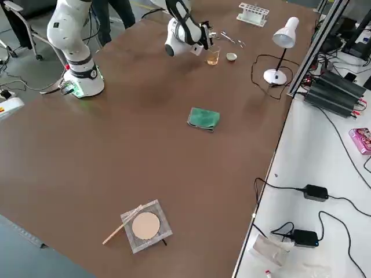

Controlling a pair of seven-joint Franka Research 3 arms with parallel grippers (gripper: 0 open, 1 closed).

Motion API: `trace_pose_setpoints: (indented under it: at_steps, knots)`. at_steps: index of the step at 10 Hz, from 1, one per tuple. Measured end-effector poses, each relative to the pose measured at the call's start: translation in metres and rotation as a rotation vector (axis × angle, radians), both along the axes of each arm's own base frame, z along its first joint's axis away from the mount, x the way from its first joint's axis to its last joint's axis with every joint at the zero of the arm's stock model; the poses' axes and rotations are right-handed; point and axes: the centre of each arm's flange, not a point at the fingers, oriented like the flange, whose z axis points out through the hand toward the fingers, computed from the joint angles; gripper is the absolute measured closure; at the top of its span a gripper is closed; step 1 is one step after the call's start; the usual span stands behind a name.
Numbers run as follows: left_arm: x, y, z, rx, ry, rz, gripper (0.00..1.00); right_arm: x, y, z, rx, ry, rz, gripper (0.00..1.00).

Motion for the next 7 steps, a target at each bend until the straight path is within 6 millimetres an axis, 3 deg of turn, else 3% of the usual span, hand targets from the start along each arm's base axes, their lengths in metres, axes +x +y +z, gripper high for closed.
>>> trace_pose_setpoints:
  at_steps: [7]
  knots:
    - [0.0056, 0.0014, -0.008, 0.009, -0.005, 0.014, 0.78, -0.0002, 0.0024, 0.0014, -0.001, 0.065, -0.004, 0.62]
